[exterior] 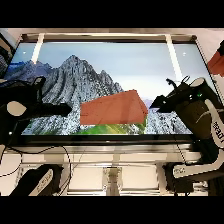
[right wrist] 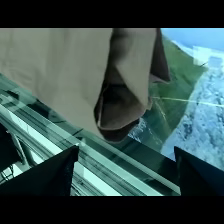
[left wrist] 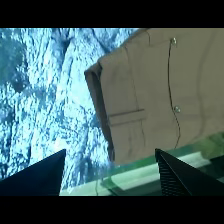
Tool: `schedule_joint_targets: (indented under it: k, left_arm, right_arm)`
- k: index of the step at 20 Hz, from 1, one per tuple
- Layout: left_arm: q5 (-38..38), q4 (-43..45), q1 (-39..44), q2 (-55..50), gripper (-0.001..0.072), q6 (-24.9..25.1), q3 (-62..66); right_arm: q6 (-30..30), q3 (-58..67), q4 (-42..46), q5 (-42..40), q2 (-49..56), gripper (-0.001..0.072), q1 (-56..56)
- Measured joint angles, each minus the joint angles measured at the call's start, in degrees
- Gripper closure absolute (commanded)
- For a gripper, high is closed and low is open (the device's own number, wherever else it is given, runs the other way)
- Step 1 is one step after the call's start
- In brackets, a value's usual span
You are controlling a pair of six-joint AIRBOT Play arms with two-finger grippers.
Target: Fold the clothes and pants, and hang the long-sleeved shirts on hangers.
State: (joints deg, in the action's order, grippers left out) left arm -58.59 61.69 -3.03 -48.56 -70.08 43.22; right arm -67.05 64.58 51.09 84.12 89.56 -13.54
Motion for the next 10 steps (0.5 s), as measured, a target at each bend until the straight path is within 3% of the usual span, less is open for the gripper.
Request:
schedule_joint_targets:
  k: [10]
  left_arm:
    - [-2.62,0.22,-0.46,0.63,0.0063,-0.02,0.00]
  right_arm:
    - [-0.98,-5.25,-4.81,-9.25,6.25,0.0035,10.36]
